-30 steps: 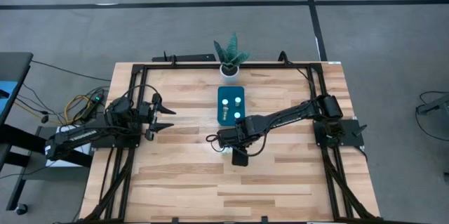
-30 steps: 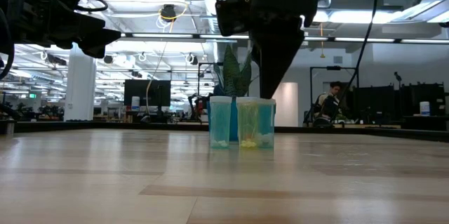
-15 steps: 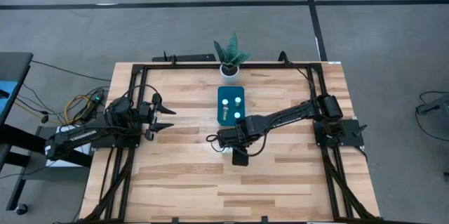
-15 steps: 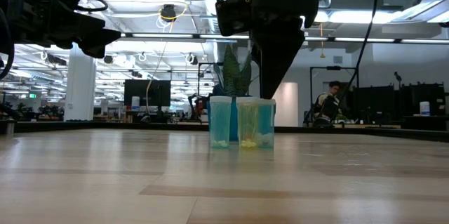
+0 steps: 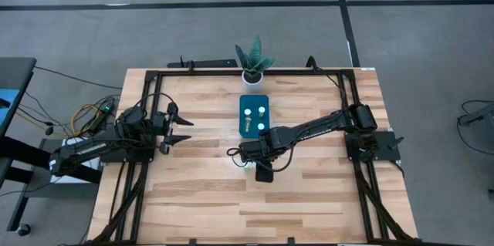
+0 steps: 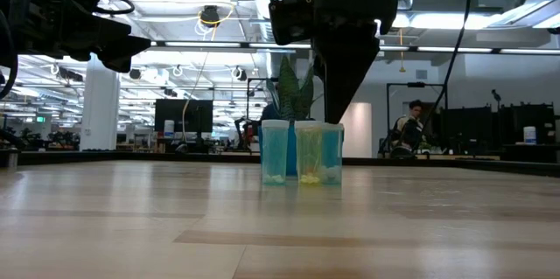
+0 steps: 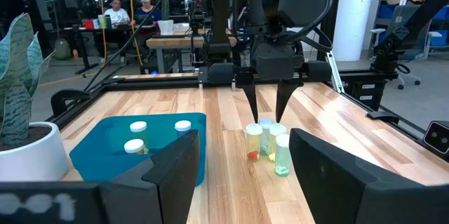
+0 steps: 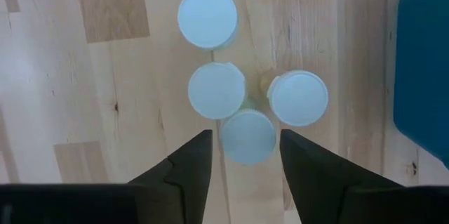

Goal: Pick and place pill bottles into a basket
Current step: Put the right blue tablet bottle into the bin

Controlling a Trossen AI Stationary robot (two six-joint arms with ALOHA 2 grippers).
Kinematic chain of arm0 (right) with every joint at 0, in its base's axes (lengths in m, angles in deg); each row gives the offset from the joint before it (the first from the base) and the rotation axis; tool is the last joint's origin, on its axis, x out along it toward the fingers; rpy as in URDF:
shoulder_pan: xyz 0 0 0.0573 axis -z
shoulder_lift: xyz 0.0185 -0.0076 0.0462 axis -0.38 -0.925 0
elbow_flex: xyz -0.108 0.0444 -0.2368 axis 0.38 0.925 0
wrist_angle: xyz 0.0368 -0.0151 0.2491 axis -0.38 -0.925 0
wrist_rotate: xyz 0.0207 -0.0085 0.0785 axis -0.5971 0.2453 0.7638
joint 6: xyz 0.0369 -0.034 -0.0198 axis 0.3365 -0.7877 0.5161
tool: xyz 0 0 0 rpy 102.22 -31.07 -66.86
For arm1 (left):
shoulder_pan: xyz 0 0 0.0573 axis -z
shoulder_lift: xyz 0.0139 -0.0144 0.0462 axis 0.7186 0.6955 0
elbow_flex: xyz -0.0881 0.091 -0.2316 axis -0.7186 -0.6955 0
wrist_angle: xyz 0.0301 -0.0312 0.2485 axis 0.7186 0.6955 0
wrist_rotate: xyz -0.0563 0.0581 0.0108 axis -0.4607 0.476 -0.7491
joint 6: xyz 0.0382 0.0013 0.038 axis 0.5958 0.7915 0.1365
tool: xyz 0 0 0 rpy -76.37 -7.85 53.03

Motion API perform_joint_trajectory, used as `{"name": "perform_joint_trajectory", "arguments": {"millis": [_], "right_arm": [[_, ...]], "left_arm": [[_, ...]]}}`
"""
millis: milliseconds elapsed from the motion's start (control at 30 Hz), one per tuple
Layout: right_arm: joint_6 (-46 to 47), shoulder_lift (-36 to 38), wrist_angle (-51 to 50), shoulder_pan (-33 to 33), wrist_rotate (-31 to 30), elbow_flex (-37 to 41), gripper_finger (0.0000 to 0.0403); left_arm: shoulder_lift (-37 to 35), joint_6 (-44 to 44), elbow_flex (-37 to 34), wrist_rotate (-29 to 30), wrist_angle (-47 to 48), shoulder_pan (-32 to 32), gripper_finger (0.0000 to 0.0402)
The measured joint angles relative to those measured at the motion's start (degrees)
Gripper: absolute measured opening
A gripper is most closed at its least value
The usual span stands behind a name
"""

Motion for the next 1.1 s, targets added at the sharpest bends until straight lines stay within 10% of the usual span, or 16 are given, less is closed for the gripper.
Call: {"name": "perform_joint_trajectory", "arguments": {"millis": [1100], "right_arm": [[0.1,0.0,2.5,0.0,-0.1,2.2,0.0195]], "left_arm": [[0.0,0.0,0.0,0.0,0.0,0.0,0.0213]]}}
